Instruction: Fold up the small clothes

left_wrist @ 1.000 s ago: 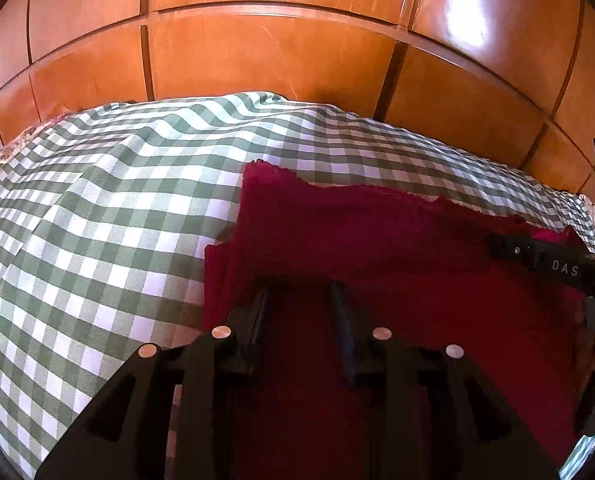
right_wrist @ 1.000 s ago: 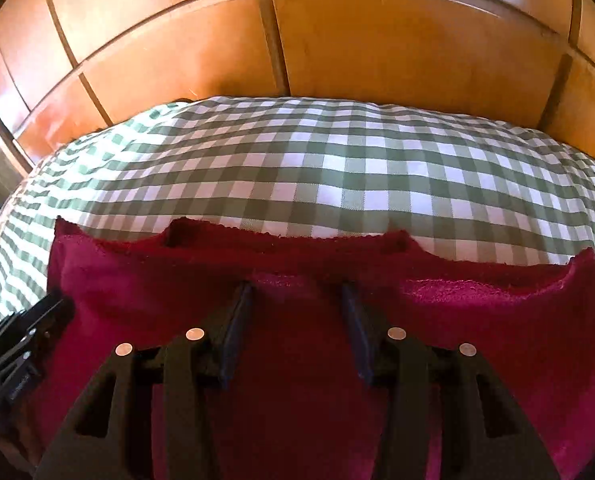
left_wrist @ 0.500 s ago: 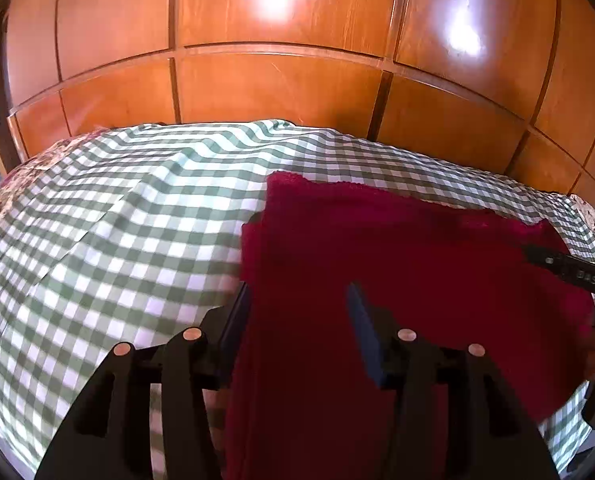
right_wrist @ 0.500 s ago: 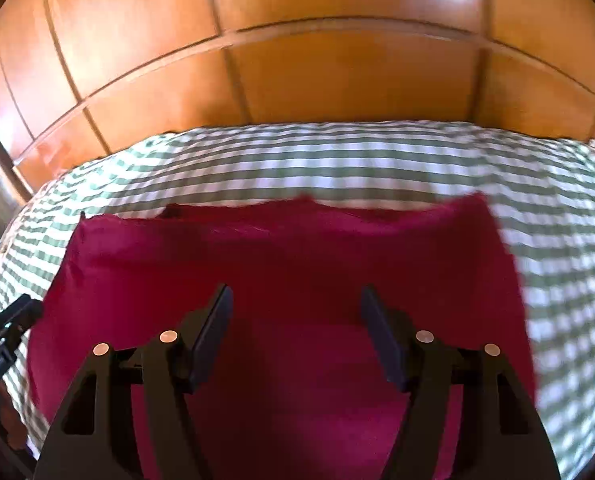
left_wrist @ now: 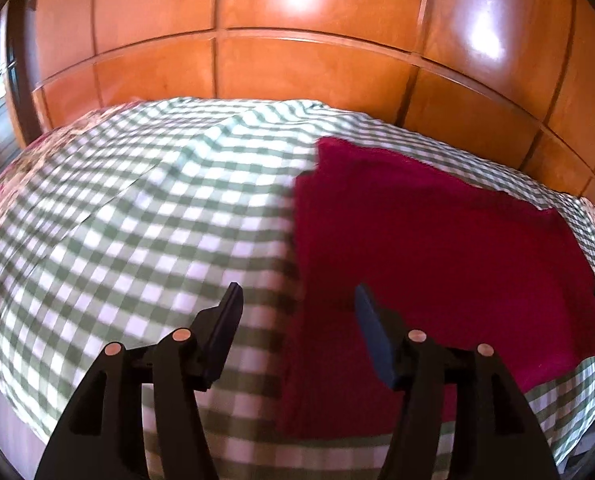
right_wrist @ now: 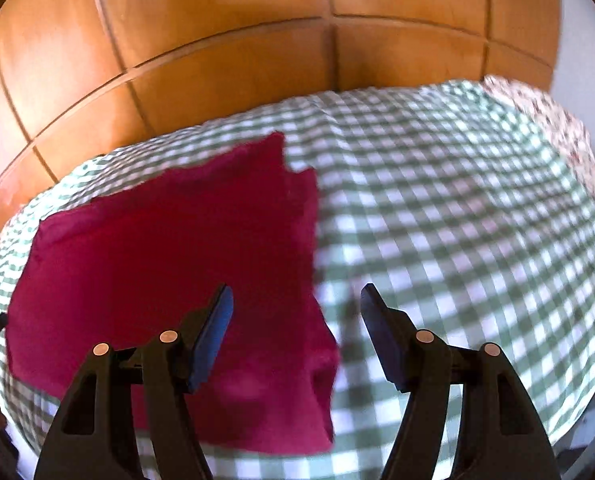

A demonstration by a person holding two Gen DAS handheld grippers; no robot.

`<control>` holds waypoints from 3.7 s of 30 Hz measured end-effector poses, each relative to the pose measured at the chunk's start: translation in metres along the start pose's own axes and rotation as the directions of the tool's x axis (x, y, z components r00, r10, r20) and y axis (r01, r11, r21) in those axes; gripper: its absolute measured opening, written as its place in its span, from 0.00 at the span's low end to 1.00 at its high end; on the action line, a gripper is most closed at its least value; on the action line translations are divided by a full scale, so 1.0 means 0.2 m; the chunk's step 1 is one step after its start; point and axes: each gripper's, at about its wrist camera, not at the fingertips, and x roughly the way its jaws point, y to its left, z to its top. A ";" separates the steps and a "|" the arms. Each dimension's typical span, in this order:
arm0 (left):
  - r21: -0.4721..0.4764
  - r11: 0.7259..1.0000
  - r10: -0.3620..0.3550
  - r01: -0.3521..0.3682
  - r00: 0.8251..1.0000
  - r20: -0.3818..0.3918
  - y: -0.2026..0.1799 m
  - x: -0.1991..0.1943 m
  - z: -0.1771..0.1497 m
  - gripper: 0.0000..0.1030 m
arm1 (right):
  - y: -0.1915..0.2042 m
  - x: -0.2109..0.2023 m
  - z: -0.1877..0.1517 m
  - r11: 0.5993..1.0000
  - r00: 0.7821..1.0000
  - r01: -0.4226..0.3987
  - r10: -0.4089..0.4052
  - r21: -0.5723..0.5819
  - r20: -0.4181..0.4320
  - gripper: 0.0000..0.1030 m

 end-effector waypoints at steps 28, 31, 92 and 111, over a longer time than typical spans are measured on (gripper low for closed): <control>0.065 0.998 -0.021 0.020 0.999 0.025 -0.06 -0.13 -0.08 0.53 | -0.10 0.00 -0.06 0.996 0.997 -0.071 0.073 0.051 -0.024 0.60; 0.097 0.995 -0.038 0.036 0.999 0.019 -0.16 -0.13 -0.10 0.54 | -0.11 -0.04 -0.07 0.985 0.988 -0.152 0.153 0.077 -0.012 0.70; -0.262 0.820 -0.523 0.509 0.852 0.020 0.37 -0.10 0.10 0.55 | 1.67 -0.02 -0.16 0.749 0.862 -0.506 0.441 -0.428 -0.249 0.28; -0.307 0.755 -0.636 0.580 0.761 -0.126 0.17 -0.01 0.23 0.63 | 1.04 -0.29 -0.24 0.734 0.811 -0.583 0.555 -0.348 -0.188 0.61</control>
